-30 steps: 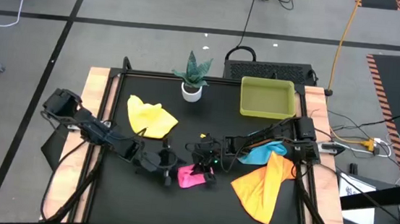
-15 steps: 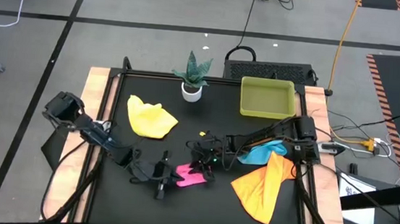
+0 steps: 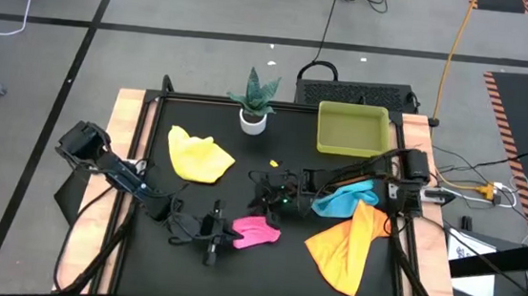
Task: Fold microfiber towels
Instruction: Fold the pink microfiber cloth
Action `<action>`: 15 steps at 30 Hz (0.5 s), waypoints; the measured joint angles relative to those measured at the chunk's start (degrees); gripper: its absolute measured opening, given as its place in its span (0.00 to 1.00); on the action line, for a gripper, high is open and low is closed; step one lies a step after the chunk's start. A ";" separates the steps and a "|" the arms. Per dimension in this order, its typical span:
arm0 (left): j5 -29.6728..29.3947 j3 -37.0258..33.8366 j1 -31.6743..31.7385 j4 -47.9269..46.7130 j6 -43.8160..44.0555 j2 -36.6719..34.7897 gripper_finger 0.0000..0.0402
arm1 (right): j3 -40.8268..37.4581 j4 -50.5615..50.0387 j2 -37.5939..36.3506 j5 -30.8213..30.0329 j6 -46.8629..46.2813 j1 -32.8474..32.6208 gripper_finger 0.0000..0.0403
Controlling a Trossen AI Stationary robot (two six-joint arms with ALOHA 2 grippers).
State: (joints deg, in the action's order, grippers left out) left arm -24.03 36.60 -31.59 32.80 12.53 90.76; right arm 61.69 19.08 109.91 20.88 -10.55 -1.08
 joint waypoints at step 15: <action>0.35 0.06 1.93 -1.08 2.32 1.70 0.02 | -12.70 5.70 -9.22 -6.58 13.58 -17.92 0.17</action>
State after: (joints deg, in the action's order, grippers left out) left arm -23.68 36.66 -29.66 31.72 14.85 92.46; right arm 48.99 24.78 100.69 14.30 3.03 -19.00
